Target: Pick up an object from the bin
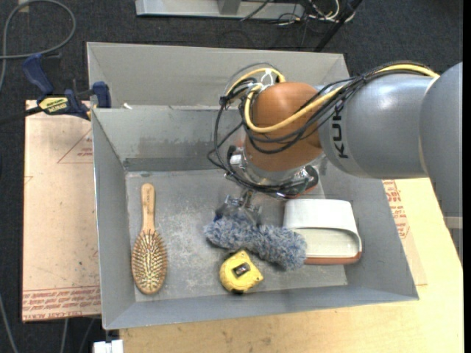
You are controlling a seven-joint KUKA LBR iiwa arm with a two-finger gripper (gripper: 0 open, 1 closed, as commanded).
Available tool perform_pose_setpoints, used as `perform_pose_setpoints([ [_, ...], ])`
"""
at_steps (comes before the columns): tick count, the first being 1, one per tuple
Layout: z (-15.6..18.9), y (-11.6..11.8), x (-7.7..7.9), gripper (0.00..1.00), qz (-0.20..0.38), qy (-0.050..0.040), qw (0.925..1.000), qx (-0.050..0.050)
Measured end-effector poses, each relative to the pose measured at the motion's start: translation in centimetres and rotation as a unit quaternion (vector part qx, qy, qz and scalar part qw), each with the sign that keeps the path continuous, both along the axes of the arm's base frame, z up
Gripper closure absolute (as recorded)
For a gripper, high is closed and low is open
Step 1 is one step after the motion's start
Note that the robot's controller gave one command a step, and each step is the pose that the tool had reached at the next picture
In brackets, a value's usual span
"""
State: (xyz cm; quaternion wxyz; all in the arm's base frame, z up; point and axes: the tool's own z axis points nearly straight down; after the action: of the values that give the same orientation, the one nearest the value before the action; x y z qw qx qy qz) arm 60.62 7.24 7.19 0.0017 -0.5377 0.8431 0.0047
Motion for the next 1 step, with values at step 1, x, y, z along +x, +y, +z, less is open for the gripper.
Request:
perform_pose_setpoints([
  [1,0.06,0.03,-0.39,1.00,0.008,-0.0041,1.0000,0.001],
])
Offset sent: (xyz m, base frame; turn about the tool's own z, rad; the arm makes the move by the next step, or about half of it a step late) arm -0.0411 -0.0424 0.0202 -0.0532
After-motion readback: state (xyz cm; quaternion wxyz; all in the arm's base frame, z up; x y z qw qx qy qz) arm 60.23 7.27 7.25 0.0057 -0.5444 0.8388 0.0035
